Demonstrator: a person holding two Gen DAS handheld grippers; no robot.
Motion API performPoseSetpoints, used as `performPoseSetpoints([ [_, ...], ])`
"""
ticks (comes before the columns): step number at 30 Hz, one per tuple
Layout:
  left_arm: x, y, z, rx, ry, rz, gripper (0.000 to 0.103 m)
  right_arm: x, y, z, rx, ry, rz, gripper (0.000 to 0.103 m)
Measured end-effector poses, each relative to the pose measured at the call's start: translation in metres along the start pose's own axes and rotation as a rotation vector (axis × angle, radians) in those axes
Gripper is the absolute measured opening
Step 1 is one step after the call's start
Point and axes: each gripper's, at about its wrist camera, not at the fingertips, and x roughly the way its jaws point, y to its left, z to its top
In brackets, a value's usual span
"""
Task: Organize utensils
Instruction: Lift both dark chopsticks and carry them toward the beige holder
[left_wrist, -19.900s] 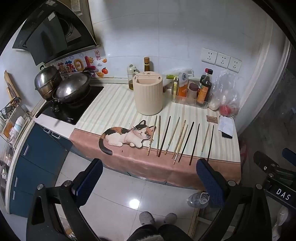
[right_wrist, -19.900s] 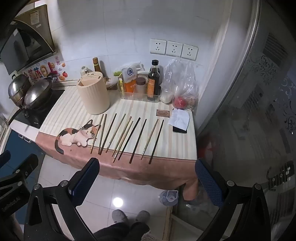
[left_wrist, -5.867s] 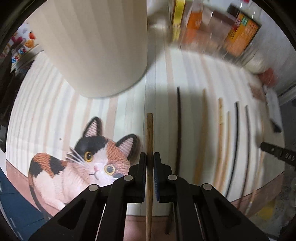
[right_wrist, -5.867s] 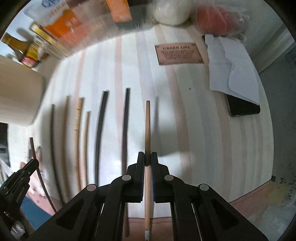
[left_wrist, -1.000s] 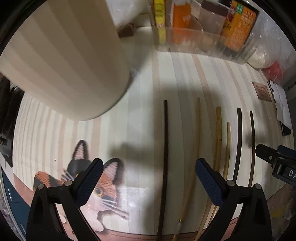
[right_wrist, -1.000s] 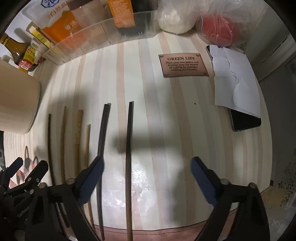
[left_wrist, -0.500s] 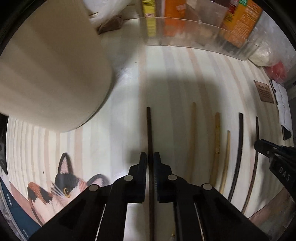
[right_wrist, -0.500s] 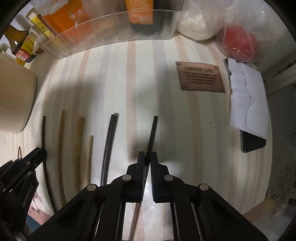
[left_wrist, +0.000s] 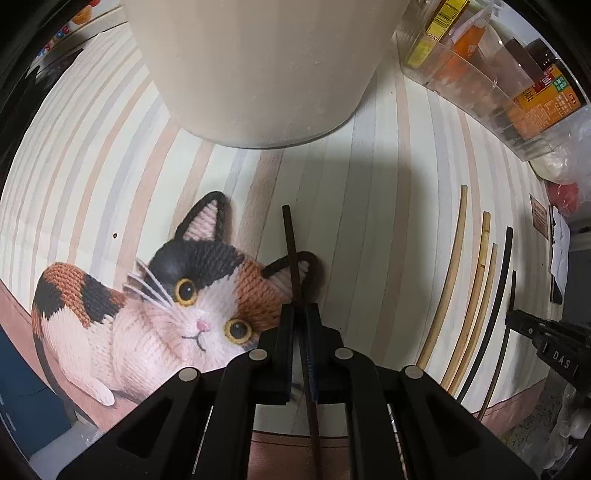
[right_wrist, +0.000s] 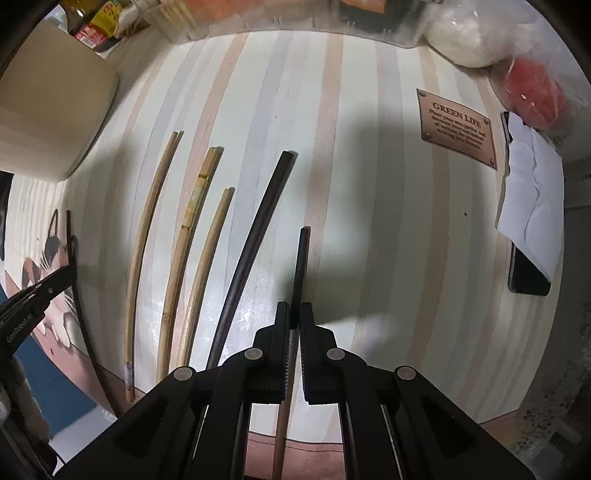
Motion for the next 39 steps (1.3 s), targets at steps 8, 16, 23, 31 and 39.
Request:
performPoseSetpoints([
  [8, 0.008, -0.023, 0.032, 0.037, 0.007, 0.035, 0.008, 0.006, 0.014, 0.021, 0.008, 0.036, -0.055, 0.006],
  [16, 0.015, -0.048, 0.048, 0.112, -0.041, 0.095, 0.004, 0.004, 0.027, 0.033, -0.015, 0.032, -0.133, 0.008],
  [23, 0.006, -0.046, 0.038, 0.092, -0.082, 0.105, 0.003, -0.001, 0.041, 0.015, -0.019, -0.069, -0.128, 0.005],
  [31, -0.05, -0.053, 0.017, 0.088, -0.2, 0.069, 0.003, -0.058, 0.028, -0.004, 0.05, -0.239, 0.012, 0.005],
  [39, -0.105, -0.044, 0.0, 0.099, -0.321, 0.033, 0.002, -0.102, 0.013, -0.028, 0.04, -0.354, 0.087, 0.004],
])
